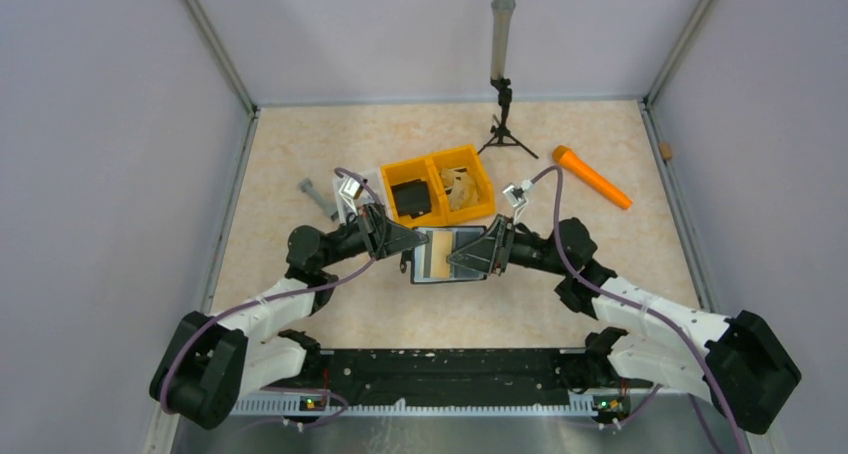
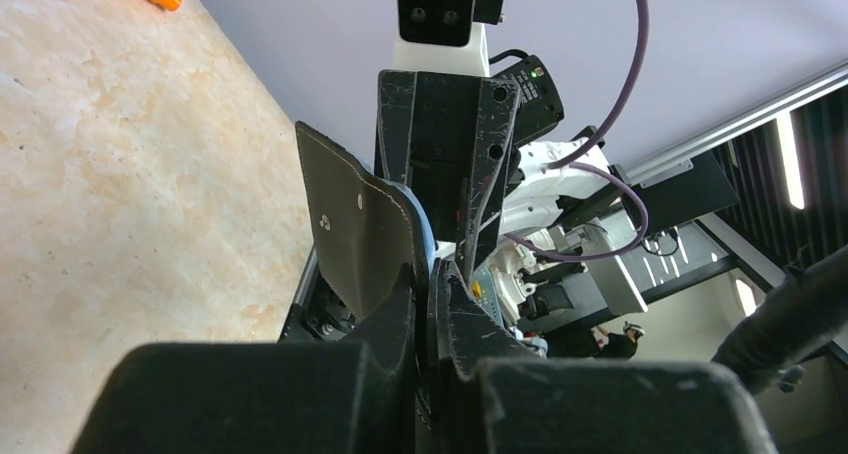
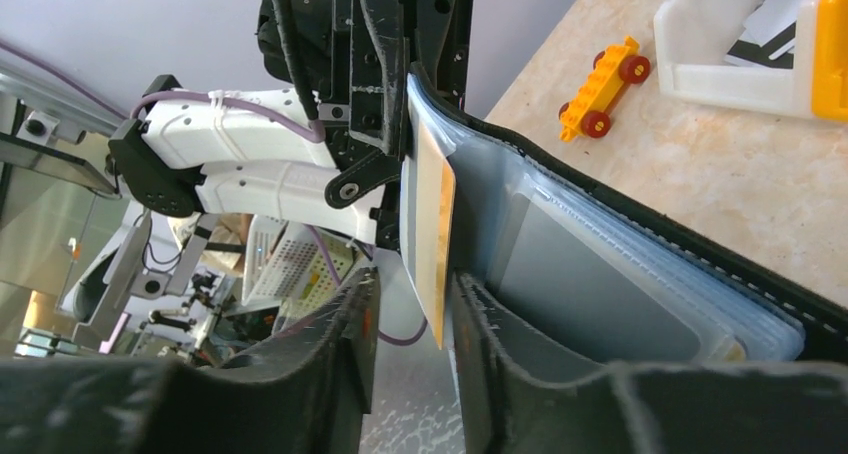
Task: Take the credit cards out of the card holder
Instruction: Remove the credit card from the card holder.
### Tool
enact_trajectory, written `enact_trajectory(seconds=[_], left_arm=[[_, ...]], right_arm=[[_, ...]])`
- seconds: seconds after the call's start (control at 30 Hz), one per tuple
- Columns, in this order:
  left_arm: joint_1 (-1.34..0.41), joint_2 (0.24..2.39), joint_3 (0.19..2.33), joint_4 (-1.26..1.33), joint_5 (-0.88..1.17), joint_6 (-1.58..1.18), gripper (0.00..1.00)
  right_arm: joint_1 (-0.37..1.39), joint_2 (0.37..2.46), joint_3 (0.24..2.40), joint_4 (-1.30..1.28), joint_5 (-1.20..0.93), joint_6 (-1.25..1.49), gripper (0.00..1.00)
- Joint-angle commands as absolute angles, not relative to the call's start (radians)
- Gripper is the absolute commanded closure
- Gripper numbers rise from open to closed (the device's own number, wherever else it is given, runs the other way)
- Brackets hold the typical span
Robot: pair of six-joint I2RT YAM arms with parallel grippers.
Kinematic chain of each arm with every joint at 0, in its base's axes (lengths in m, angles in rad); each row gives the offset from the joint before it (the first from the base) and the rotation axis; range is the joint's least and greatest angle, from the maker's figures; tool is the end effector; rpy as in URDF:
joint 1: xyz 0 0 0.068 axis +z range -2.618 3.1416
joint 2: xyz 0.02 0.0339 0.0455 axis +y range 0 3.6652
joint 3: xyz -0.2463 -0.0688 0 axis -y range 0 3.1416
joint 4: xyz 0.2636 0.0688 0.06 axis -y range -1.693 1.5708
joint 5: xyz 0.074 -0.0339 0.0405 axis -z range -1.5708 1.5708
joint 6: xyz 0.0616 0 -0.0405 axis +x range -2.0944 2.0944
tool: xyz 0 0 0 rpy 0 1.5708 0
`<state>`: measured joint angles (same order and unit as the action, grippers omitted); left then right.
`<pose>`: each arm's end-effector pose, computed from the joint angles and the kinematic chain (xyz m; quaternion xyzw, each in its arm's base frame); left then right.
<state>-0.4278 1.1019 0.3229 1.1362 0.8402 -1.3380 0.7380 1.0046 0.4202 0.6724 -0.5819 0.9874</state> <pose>0.2050 -0.1439 0.2310 0.0721 0.6149 -0.7271 0.2965 0.1739 0.2039 0.2370 -0.1295 0.6682 0.6627 0.3124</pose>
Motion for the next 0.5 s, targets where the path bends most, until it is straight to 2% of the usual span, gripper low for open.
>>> enact_trajectory(seconds=[0.0, 0.07, 0.27, 0.33, 0.47], left_arm=[[-0.434, 1.089, 0.334, 1.210, 0.827, -1.352, 1.00], [-0.434, 1.088, 0.334, 1.210, 0.826, -1.354, 1.00], [-0.434, 1.090, 0.335, 1.227, 0.829, -1.367, 1.00], [-0.434, 1.089, 0.334, 1.230, 0.831, -1.370, 1.00], [-0.433, 1.081, 0.332, 1.224, 0.828, -1.362, 1.00]], right_arm=[[0.750, 1.006, 0.460, 0.751, -0.590, 0.971, 0.71], [0.750, 0.997, 0.453, 0.757, -0.577, 0.974, 0.79], [0.750, 0.990, 0.434, 0.824, -0.554, 1.001, 0.93], [0.750, 0.989, 0.435, 0.821, -0.545, 1.004, 1.00], [0.749, 0.967, 0.428, 0.782, -0.514, 0.998, 1.00]])
